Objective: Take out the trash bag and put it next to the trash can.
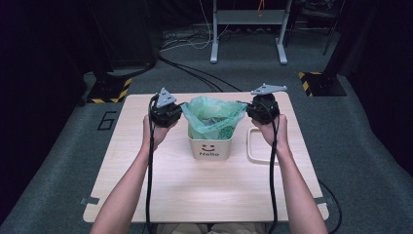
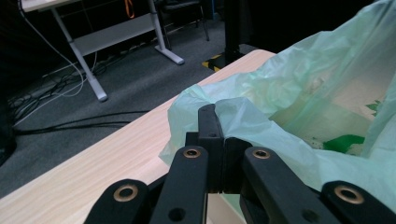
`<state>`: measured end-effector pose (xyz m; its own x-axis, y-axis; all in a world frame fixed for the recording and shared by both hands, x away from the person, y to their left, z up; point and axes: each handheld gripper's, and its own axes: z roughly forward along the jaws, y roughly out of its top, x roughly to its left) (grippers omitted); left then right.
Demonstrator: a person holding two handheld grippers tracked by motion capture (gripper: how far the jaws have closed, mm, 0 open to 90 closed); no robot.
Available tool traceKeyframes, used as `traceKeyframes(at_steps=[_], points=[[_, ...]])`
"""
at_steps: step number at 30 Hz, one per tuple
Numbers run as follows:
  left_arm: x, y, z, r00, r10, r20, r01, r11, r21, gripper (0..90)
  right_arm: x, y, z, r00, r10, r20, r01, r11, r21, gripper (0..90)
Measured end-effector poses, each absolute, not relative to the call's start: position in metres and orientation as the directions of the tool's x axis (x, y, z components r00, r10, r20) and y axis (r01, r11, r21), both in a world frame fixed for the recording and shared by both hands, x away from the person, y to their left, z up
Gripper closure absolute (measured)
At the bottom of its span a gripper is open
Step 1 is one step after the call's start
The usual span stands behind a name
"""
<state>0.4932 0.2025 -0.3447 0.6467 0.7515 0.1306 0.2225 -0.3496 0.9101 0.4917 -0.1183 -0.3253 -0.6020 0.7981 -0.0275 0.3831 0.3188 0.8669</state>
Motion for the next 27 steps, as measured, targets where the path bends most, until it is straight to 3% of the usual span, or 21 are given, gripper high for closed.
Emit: traceKeyframes(at_steps=[13, 19, 23, 25, 27], points=[[0.489, 0.191, -0.330, 0.686, 0.713, 0.146, 0.192, -0.371, 0.909, 89.7, 0.491, -0.089, -0.311, -0.664, 0.746, -0.042, 0.345, 0.356, 0.869, 90.0], [0.492, 0.184, -0.336, 0.720, 0.684, 0.115, 0.237, -0.398, 0.886, 88.4, 0.490, -0.076, -0.312, -0.690, 0.723, -0.040, 0.351, 0.382, 0.855, 90.0], [0.499, 0.187, -0.345, 0.724, 0.688, 0.048, 0.311, -0.388, 0.868, 72.9, 0.493, -0.072, -0.324, -0.700, 0.713, -0.031, 0.385, 0.414, 0.825, 87.4], [0.503, 0.189, -0.347, 0.714, 0.699, 0.025, 0.345, -0.383, 0.857, 60.6, 0.495, -0.073, -0.327, -0.700, 0.714, -0.015, 0.402, 0.410, 0.819, 77.7], [0.506, 0.190, -0.348, 0.710, 0.704, 0.006, 0.363, -0.374, 0.854, 53.2, 0.498, -0.075, -0.327, -0.689, 0.725, 0.006, 0.432, 0.403, 0.807, 61.1]])
